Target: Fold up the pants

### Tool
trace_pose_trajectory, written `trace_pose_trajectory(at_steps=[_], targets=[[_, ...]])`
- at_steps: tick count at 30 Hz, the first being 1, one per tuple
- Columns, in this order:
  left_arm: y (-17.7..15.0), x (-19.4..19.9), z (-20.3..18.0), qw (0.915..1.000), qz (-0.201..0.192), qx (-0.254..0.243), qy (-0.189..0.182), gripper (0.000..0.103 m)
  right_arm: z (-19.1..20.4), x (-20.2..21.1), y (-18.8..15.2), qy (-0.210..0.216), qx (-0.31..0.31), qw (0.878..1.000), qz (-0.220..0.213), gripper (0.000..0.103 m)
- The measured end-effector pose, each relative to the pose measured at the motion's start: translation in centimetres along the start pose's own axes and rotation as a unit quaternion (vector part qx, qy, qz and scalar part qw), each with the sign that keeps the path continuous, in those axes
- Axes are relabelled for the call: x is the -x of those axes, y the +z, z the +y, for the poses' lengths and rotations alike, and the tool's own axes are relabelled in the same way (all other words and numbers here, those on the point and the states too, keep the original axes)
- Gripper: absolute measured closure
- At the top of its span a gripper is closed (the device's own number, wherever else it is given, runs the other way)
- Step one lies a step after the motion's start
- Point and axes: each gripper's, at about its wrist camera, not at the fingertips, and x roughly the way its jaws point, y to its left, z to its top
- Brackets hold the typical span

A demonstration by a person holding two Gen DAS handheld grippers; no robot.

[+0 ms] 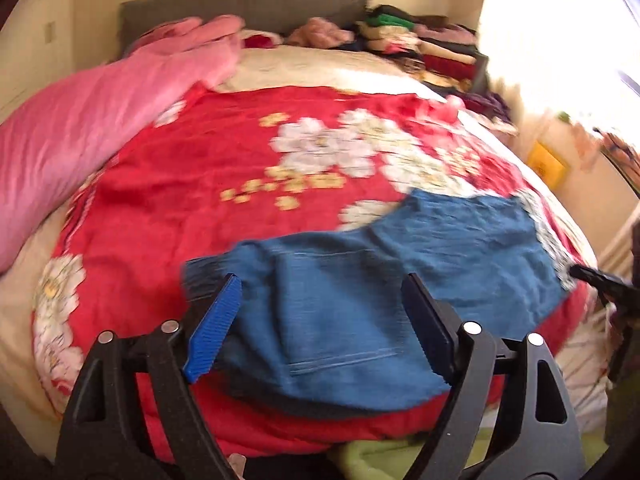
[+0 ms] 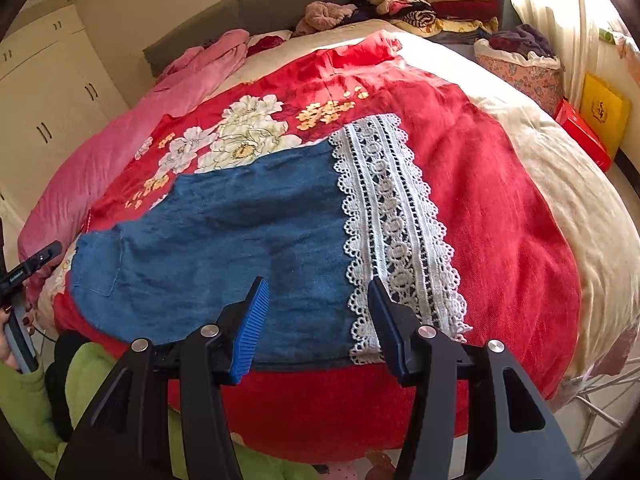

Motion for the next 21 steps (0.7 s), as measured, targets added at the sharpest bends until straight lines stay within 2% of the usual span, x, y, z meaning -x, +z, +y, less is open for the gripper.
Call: trace_pose_trajectory(at_steps=[6,10,13,15,18,21], targets=[[-0.5,-3.8,-6.8,0.9938,0.048,-0.074,-0.068,0.024,0.1,-1.3,-0.7,0.004,0.002,1.000,0.019,0.053],[-2.2,-7.7,-8.9,0.9878,0.095,-0.109,-0.058,0.023,-1.3,-2.8,-1.7,-0.001,-0.017,0.999,0.046,0.053],[-3.6,-10.8,-8.9,0.9833,0.137,-0.114,-0.036,0.023,-1.7,-2.9,-2.0,0.008,-0.021,0.999,0.045,0.053],[-3.6,-10.8,-8.7,0.9833,0.137,-0.113,-0.040,0.022,-1.5,-2.4,-1.6,0.012,-0.016,0.999,0.045,0.053],[-2.3,-9.4,-8.2,0.9865,0.117,-0.095,-0.064,0.023,-1.9,-0.7,0.3,0.015,-0.012,1.000,0.011,0.053],[-0.4,-8.6,-7.9,0.9896,0.096,-0.087,-0.063,0.022,-2.8,0.2,2.9,0.002,-0.010,1.000,-0.018,0.053]])
